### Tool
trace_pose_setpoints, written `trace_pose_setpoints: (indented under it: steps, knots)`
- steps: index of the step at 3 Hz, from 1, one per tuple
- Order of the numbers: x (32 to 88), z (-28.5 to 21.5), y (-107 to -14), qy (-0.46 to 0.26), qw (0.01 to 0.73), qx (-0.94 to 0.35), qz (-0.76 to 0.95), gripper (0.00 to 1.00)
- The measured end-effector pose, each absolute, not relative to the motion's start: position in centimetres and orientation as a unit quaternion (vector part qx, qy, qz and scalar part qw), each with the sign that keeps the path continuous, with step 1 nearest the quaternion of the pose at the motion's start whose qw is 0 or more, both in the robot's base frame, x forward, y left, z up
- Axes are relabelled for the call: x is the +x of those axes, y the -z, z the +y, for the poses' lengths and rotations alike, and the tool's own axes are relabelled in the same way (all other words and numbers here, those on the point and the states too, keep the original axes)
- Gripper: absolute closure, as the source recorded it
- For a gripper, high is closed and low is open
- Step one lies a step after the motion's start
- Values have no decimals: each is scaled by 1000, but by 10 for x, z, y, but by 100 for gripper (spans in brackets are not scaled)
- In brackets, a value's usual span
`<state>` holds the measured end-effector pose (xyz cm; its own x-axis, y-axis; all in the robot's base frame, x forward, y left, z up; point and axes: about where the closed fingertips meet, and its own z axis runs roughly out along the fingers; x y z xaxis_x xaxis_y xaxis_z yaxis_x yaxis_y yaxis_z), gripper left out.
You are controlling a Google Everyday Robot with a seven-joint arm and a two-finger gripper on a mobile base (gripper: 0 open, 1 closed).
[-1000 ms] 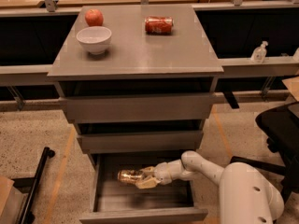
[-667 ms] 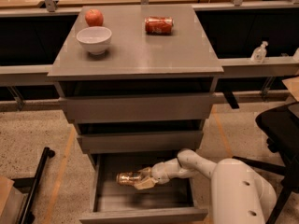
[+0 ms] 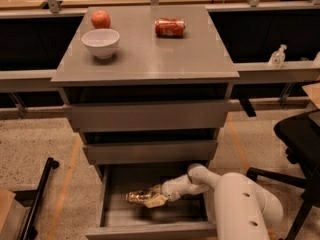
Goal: Place orange can into bottom drawer
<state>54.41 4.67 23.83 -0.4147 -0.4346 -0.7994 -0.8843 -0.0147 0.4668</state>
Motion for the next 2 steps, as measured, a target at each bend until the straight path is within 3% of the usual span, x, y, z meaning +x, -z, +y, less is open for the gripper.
trace_pose_setpoints:
  steps: [2]
  knots:
    - [523,47,-191,-525,183,-467,687,13]
